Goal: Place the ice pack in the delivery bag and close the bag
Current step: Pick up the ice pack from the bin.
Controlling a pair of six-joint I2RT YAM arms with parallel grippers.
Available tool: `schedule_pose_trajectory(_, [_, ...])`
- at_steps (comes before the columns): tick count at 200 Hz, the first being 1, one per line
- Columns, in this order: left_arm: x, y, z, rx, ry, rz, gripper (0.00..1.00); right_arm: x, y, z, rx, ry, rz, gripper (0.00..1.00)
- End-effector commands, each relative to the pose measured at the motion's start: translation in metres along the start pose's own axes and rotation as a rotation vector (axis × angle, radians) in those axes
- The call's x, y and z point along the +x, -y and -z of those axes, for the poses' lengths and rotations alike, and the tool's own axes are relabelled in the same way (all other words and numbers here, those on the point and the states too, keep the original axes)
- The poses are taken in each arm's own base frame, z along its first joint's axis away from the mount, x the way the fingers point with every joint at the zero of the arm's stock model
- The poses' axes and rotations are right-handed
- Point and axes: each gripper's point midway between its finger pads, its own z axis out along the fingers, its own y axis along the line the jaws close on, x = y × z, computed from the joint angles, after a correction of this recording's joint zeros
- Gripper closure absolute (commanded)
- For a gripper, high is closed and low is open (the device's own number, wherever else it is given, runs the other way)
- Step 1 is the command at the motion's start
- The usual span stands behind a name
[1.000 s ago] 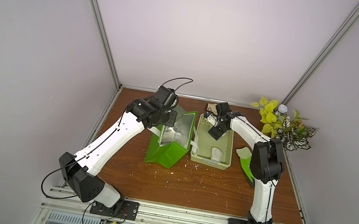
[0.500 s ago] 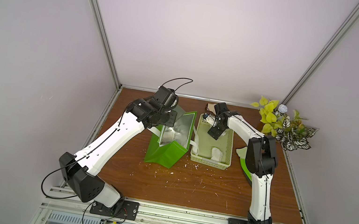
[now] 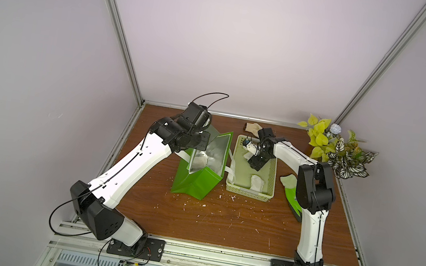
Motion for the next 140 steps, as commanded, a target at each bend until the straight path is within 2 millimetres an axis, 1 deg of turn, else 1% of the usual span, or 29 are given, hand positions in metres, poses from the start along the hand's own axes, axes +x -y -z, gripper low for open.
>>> schedule_pose_trajectory(1, [0.000, -0.004, 0.005, -0.003, 0.011, -0.003, 1.00, -0.009, -0.014, 0.003, -0.071, 0.040, -0.029, 0.21])
schedule_pose_trajectory(11, [0.000, -0.005, 0.004, -0.004, 0.009, -0.003, 1.00, -0.013, -0.012, 0.002, -0.070, 0.046, -0.038, 0.25])
schedule_pose_trajectory(23, [0.000, -0.005, 0.004, -0.005, 0.009, -0.002, 1.00, -0.015, -0.010, 0.001, -0.071, 0.046, -0.053, 0.33])
schedule_pose_trajectory(35, [0.001, -0.005, 0.004, -0.004, 0.006, -0.003, 1.00, -0.020, -0.009, 0.007, -0.075, 0.069, -0.072, 0.50])
schedule_pose_trajectory(38, [0.001, -0.005, 0.003, -0.005, 0.007, -0.003, 1.00, -0.023, -0.009, 0.011, -0.074, 0.083, -0.074, 0.55])
schedule_pose_trajectory(46, [0.001, -0.005, 0.004, -0.003, 0.006, -0.001, 1.00, -0.029, -0.008, 0.021, -0.075, 0.125, -0.087, 0.62])
schedule_pose_trajectory(50, [0.002, -0.005, 0.004, -0.004, 0.006, 0.000, 1.00, -0.032, -0.008, 0.028, -0.075, 0.150, -0.090, 0.64])
schedule_pose_trajectory(64, [0.002, -0.008, 0.003, -0.008, 0.007, 0.010, 1.00, -0.046, -0.008, 0.058, -0.073, 0.252, -0.108, 0.67])
schedule_pose_trajectory(78, [0.004, -0.012, 0.003, -0.016, 0.003, 0.015, 1.00, -0.059, -0.011, 0.094, -0.079, 0.359, -0.122, 0.68])
schedule_pose_trajectory(100, [0.007, -0.017, 0.003, -0.008, 0.001, 0.020, 1.00, -0.077, -0.025, 0.154, -0.119, 0.519, -0.134, 0.71])
schedule_pose_trajectory(114, [0.008, -0.023, 0.003, -0.014, 0.003, 0.029, 1.00, -0.091, -0.048, 0.194, -0.170, 0.623, -0.107, 0.72])
schedule_pose_trajectory(140, [0.009, -0.035, 0.005, -0.020, 0.011, 0.053, 1.00, -0.113, -0.092, 0.258, -0.222, 0.771, -0.069, 0.72])
